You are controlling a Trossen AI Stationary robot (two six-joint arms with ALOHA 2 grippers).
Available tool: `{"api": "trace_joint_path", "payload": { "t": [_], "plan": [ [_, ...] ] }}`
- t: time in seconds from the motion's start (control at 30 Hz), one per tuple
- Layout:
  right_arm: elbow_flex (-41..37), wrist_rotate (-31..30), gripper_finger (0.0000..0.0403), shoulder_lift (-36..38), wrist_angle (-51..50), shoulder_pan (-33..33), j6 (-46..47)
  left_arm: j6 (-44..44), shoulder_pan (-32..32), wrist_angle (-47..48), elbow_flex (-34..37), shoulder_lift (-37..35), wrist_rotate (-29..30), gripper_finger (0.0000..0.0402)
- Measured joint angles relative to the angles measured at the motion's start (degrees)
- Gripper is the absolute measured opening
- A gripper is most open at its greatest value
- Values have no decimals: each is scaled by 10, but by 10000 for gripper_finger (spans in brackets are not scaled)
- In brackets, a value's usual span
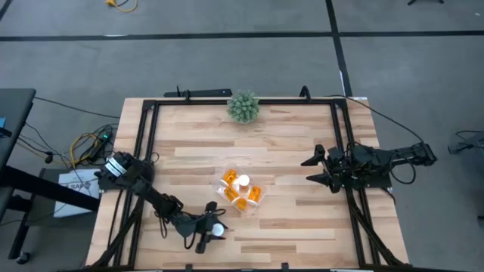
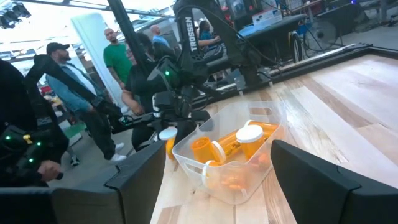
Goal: Pick and place pill bottles into a basket
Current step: Put the orange pill bottle into the transparent bin
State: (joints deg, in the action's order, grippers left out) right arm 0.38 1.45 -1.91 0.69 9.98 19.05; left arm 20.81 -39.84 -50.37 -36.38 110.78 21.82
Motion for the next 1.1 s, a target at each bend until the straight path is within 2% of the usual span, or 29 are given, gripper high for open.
{"api": "trace_joint_path", "payload": {
  "t": [0.13,0.27,0.37,0.47,0.7,0.9,1.1],
  "plan": [
    [0,0,286,0,0,0,0,22,25,-4,0,-1,1,158],
    [0,0,286,0,0,0,0,42,55,-42,0,-1,1,176],
    [0,0,286,0,0,0,0,49,76,-74,-8,-2,1,168],
    [0,0,286,0,0,0,0,43,92,-99,-25,-2,-5,155],
    [0,0,286,0,0,0,0,26,117,-104,-94,-2,-26,161],
    [0,0,286,0,0,0,0,-10,149,-91,-152,-2,-26,161],
    [0,0,286,0,0,0,0,-60,183,-4,-188,-2,-26,155]
  ]
}}
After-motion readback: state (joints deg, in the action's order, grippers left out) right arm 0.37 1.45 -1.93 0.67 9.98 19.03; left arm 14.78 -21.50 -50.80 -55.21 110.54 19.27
